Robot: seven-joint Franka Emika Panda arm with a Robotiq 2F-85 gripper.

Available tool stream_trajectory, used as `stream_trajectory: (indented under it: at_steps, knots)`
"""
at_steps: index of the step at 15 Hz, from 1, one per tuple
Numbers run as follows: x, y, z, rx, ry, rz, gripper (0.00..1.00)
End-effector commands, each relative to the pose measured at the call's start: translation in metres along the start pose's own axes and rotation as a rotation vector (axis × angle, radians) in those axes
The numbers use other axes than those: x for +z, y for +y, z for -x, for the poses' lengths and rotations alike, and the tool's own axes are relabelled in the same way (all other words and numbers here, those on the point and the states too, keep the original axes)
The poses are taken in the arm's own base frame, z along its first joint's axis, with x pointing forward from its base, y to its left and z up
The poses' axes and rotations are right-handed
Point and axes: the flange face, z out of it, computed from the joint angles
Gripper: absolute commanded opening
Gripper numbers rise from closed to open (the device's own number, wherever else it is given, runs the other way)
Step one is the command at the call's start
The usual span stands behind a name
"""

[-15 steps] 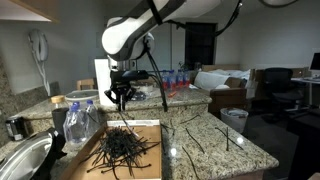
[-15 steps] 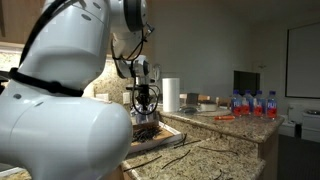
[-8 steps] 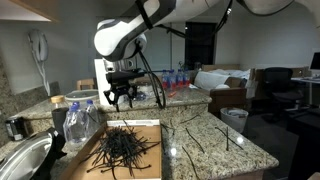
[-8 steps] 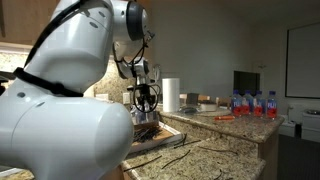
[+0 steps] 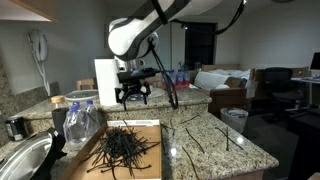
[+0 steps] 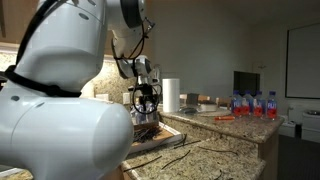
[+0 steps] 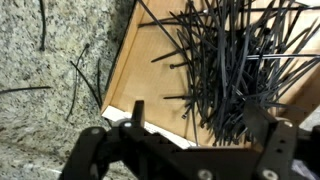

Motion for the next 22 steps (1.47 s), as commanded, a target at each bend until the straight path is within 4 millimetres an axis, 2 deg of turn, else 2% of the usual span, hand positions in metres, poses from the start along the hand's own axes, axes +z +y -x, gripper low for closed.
stream_trajectory:
  at_steps: [1,6,9,13,17,22]
  knots:
    - [0.022,0.047,0.022,0.099,0.025,-0.015,1.00]
    - [0.076,0.121,0.009,0.196,0.057,-0.074,1.00]
    - [0.111,0.154,0.003,0.230,0.063,-0.111,1.00]
    - [0.151,0.175,0.018,0.267,-0.004,-0.162,1.00]
    - [0.172,0.190,0.038,0.309,-0.085,-0.192,1.00]
    - [0.192,0.213,0.033,0.386,-0.091,-0.180,1.00]
